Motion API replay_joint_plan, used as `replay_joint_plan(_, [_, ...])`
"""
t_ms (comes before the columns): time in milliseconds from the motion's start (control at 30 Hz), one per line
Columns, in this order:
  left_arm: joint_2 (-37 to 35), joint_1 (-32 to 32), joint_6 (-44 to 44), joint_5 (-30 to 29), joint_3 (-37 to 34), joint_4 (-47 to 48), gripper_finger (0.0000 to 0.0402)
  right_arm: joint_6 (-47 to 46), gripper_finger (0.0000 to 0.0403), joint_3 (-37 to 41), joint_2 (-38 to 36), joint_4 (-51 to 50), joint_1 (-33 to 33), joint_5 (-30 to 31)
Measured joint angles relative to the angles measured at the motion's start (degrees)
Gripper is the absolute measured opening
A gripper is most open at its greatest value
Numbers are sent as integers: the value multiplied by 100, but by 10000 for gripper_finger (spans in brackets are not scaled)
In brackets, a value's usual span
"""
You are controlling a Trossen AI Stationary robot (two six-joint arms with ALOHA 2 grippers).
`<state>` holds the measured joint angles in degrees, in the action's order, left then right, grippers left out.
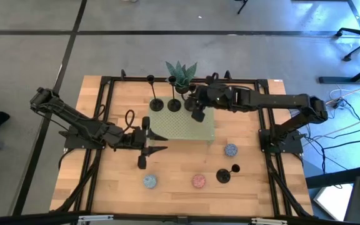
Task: Pick & Place candle stick holders
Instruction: Put the black candle holder on the shelf
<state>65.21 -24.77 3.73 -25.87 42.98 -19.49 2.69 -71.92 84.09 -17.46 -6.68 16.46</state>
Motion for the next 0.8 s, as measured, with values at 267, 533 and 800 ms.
replay_joint_plan(267, [0, 0, 0, -13, 0, 0, 130, -99, 39, -9, 93, 74, -252, -380])
replay_joint_plan(533, [0, 2, 0, -20, 0, -2, 130, -119, 39, -4, 204, 181, -288, -515])
replay_joint_plan(800, [0, 2, 0, -24, 0, -2, 130, -119, 39, -4, 214, 145, -290, -513])
